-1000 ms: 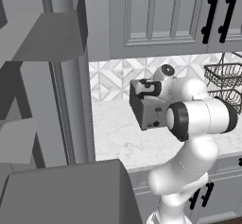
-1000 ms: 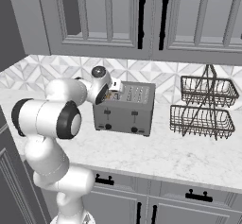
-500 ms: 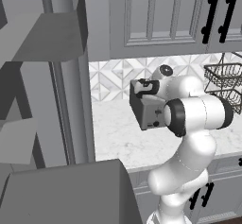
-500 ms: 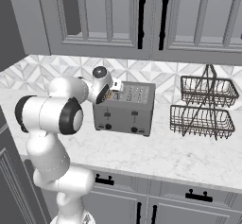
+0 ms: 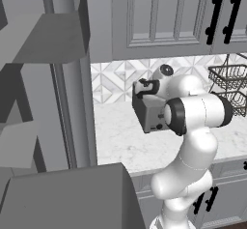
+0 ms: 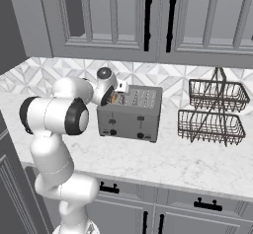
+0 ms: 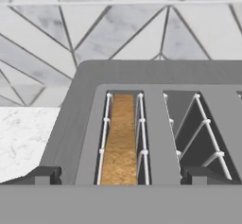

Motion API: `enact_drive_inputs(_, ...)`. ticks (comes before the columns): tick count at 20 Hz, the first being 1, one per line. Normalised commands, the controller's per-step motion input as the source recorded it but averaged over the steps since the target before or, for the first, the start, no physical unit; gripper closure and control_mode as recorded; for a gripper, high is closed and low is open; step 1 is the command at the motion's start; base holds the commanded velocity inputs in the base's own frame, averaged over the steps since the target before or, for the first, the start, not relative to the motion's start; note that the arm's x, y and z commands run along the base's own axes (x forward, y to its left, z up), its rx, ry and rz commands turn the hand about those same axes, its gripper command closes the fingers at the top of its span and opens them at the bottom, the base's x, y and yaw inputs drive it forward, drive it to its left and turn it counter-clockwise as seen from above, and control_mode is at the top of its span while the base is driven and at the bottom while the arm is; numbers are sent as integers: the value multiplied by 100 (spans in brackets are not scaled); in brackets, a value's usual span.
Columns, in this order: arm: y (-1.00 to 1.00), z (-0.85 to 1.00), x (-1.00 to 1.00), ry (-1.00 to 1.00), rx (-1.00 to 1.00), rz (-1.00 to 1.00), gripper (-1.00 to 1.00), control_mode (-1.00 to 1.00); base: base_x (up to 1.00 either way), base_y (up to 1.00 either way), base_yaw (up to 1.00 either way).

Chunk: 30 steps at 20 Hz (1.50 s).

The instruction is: Start the toaster. Once the lever pops up, take the bread to the plate on the dining counter.

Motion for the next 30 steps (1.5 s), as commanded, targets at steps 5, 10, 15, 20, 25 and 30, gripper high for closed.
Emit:
enact_drive_inputs(5, 0, 0, 1, 0, 0, 0, 100, -100, 0, 0, 0)
enact_drive_inputs(10, 0, 0, 0, -3, 0, 0, 100, -100, 0, 0, 0)
enact_drive_inputs(15, 0, 0, -2, -6, 0, 0, 100, -100, 0, 0, 0)
enact_drive_inputs(20, 0, 0, -5, -10, 0, 0, 100, -100, 0, 0, 0)
enact_drive_inputs(25, -8, 1, -28, -12, 1, 0, 100, -100, 0, 0, 0)
enact_drive_inputs(30, -8, 38, -39, -8, 1, 0, 100, -100, 0, 0, 0)
